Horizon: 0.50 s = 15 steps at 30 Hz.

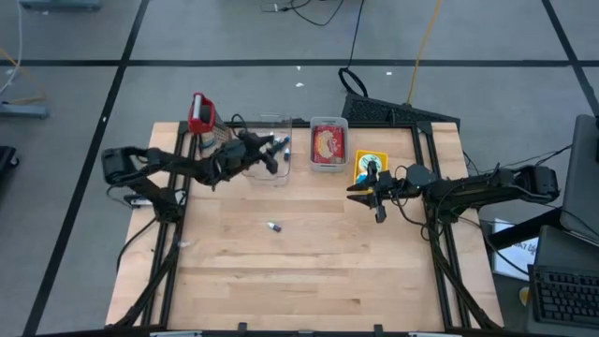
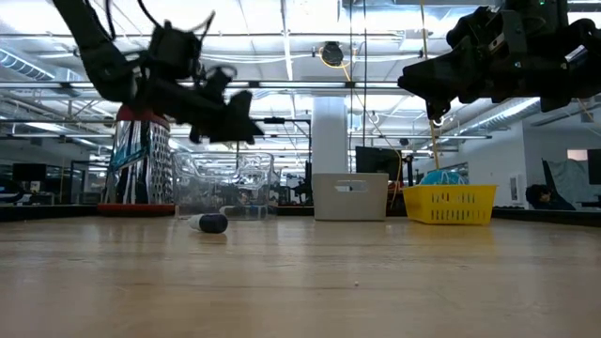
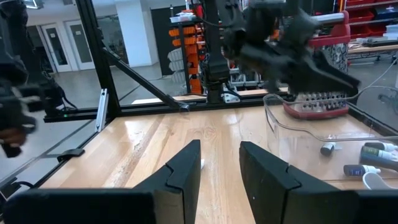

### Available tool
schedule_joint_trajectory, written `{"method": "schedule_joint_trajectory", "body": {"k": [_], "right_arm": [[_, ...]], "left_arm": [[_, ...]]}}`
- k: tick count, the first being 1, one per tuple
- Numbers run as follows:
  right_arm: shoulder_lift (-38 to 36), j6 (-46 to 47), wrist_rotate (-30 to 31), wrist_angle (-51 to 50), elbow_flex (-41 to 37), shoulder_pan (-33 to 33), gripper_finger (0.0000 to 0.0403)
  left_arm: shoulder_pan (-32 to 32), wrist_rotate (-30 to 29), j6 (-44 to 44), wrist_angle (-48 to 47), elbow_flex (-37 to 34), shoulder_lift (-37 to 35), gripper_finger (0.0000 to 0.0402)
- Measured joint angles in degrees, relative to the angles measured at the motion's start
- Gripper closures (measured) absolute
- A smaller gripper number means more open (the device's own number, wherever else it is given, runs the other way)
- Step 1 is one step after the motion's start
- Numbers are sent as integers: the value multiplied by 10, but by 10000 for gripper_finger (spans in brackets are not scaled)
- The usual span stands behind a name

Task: Pick & Place Food Item
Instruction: Put the purple food coloring into the transparent bin

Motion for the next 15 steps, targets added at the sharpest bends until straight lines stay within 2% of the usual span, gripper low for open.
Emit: {"method": "schedule_joint_trajectory", "body": {"k": [3, 7, 12, 15], "right_arm": [[0, -2, 0, 0, 0, 0, 303], [0, -2, 0, 0, 0, 0, 303], [0, -2, 0, 0, 0, 0, 303], [0, -2, 0, 1, 0, 0, 303]], "left_arm": [[-41, 32, 15, -20, 0, -41, 206], [-104, 103, 20, -37, 0, -73, 206], [-184, 175, 8, -87, 0, -74, 206], [-233, 183, -16, -151, 0, -67, 206]]}}
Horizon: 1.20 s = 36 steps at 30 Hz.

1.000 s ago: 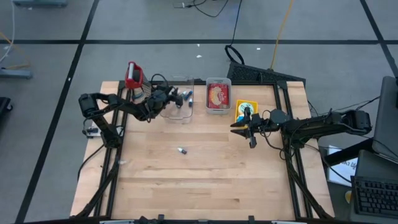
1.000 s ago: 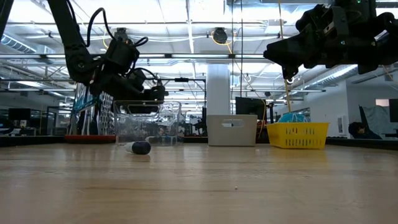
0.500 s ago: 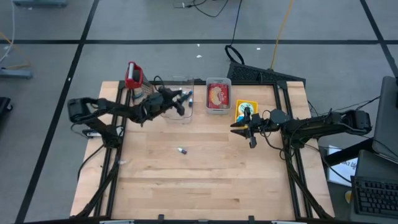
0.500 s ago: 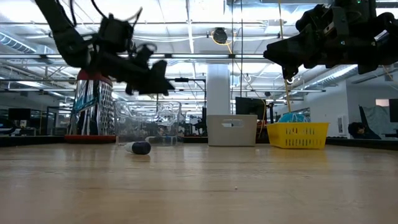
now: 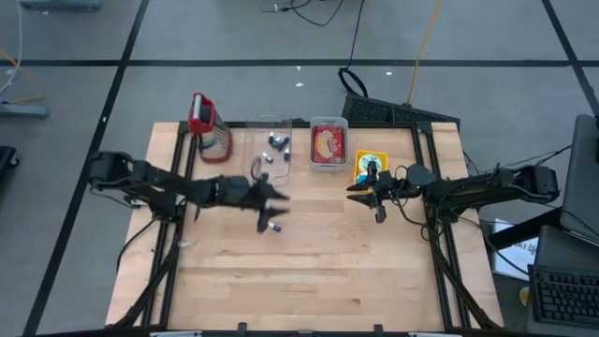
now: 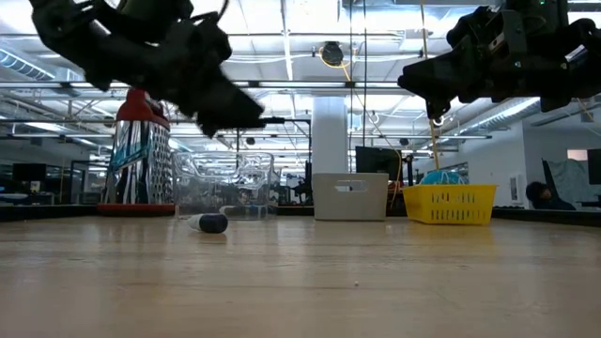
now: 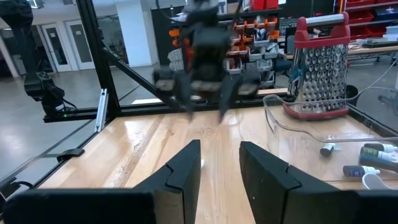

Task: Pick & Place Food Item
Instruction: Put the purple food coloring into the transparent bin

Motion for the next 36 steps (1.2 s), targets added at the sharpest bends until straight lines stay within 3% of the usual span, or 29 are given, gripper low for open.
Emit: {"method": "schedule_joint_trajectory", "body": {"k": [5, 9, 13, 20, 32, 36], "right_arm": [[0, 0, 0, 4, 0, 0, 303], [0, 0, 0, 9, 0, 0, 303], [0, 0, 0, 11, 0, 0, 303], [0, 9, 0, 12, 0, 0, 303], [0, 15, 0, 12, 0, 0, 303], [0, 15, 0, 12, 0, 0, 303]], "left_arm": [[-78, -15, -36, -74, -1, 19, 206], [-117, -84, -61, -66, -1, 51, 206], [-131, -141, -95, -58, -1, 87, 206], [-131, -139, -142, -12, -1, 157, 206], [-131, 62, -234, -9, -1, 159, 206], [-132, 86, -280, -10, -1, 159, 206]]}}
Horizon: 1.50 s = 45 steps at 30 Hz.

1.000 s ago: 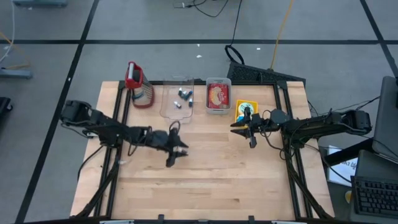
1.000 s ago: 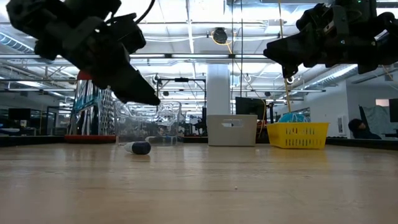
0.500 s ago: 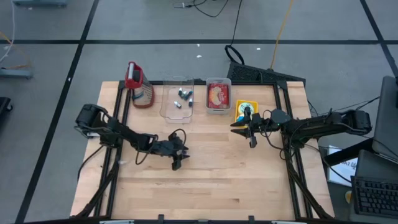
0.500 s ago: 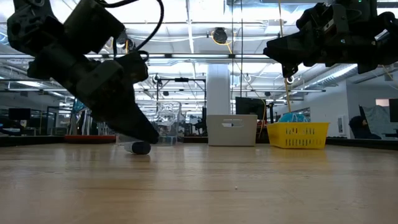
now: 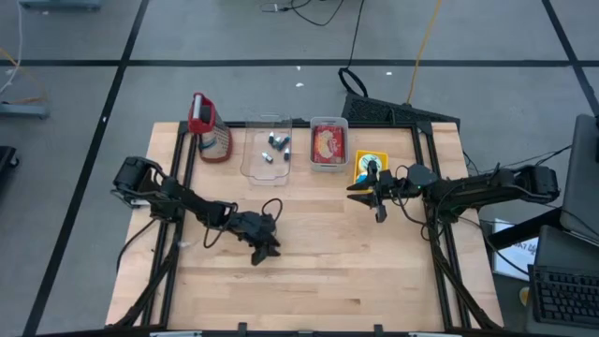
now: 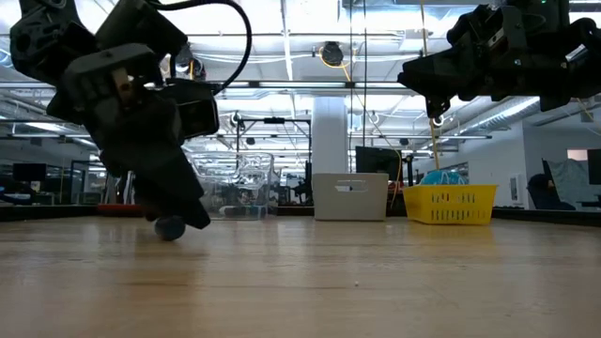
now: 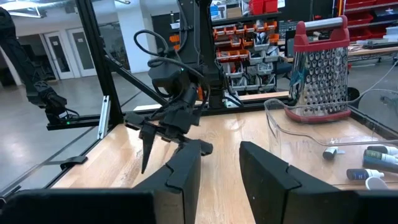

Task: Pick & Place Food Item
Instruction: Put the purple food coloring into the transparent bin

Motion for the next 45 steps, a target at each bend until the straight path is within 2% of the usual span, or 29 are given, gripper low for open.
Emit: {"method": "schedule_joint_trajectory", "body": {"k": [4, 8, 10, 13, 17, 22, 27, 32, 35, 40, 45], "right_arm": [[0, 0, 0, 0, 0, 0, 303], [0, -6, 0, 0, 0, 0, 303], [0, -6, 0, 0, 0, 0, 303], [0, -6, 0, 0, 0, 0, 303], [0, -6, 0, 0, 0, 0, 303], [0, -6, 0, 0, 0, 0, 303], [0, -4, 0, 0, 0, 0, 303], [0, -1, 0, 0, 0, 0, 303], [0, 0, 0, 0, 0, 0, 303], [0, 0, 0, 0, 0, 0, 303], [0, 0, 0, 0, 0, 0, 303]], "left_arm": [[-14, 0, -43, -11, 4, 0, 206], [-39, 2, -24, -101, 46, 0, 206], [-50, 1, 3, -176, 81, 0, 206], [-60, -19, 42, -336, 147, 0, 206], [-62, -64, 21, -546, 235, 0, 206], [-70, -83, -16, -685, 313, 0, 206], [-107, -91, 22, -687, 333, 0, 206], [-146, -166, 164, -685, 310, 0, 206], [-154, -188, 214, -667, 295, 0, 206], [-142, -205, 246, -577, 253, 0, 206], [-123, -173, 256, -478, 206, -1, 206]]}}
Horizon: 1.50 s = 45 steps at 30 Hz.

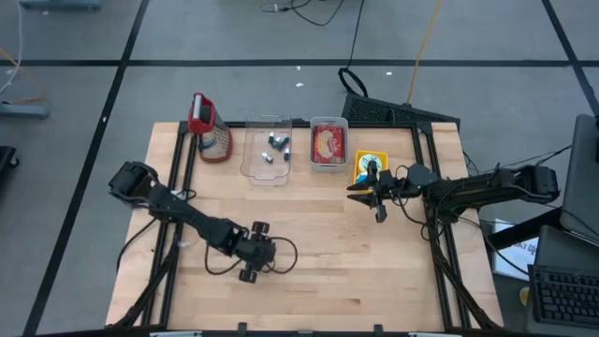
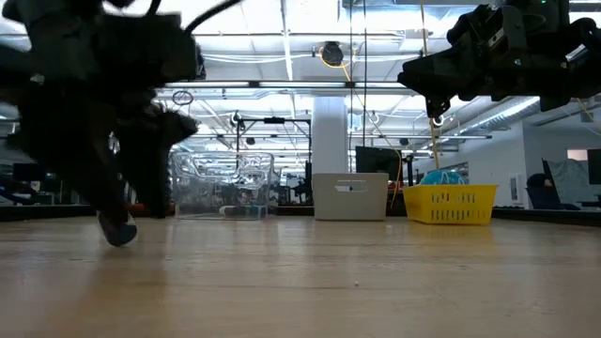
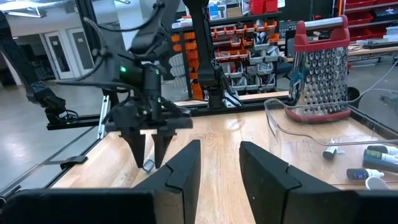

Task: Pick & Place Food Item
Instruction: Put the purple food coloring into the transparent bin

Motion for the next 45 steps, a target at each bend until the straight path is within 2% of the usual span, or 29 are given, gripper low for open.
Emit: {"method": "schedule_joint_trajectory", "body": {"k": [11, 17, 22, 25, 30, 32, 34, 38, 41, 45], "right_arm": [[0, 0, 0, 0, 0, 0, 303], [0, 0, 0, 0, 0, 0, 303], [0, -6, 0, 0, 0, 0, 303], [0, -8, 0, 0, 0, 0, 303], [0, -8, 0, -2, 0, 0, 303], [0, -7, 0, -3, 0, 0, 303], [0, -7, 0, -4, 0, 0, 303], [0, -7, 0, -4, 0, 0, 303], [0, -10, 0, -4, 0, 0, 303], [0, -11, 0, -4, 0, 0, 303]], "left_arm": [[14, 7, 34, -13, -21, 1, 206], [16, 11, -43, -58, -17, -3, 206], [26, -43, -107, -141, -2, -28, 206], [35, -70, -111, -138, 6, -59, 206], [40, -67, -127, -173, 5, -98, 206], [42, -68, -185, -220, 5, -110, 206], [41, -62, -279, -277, 5, -113, 206], [41, 20, -497, -360, 5, -116, 206], [41, 70, -607, -369, 3, -116, 206], [32, 56, -725, -349, 2, -116, 206]]}}
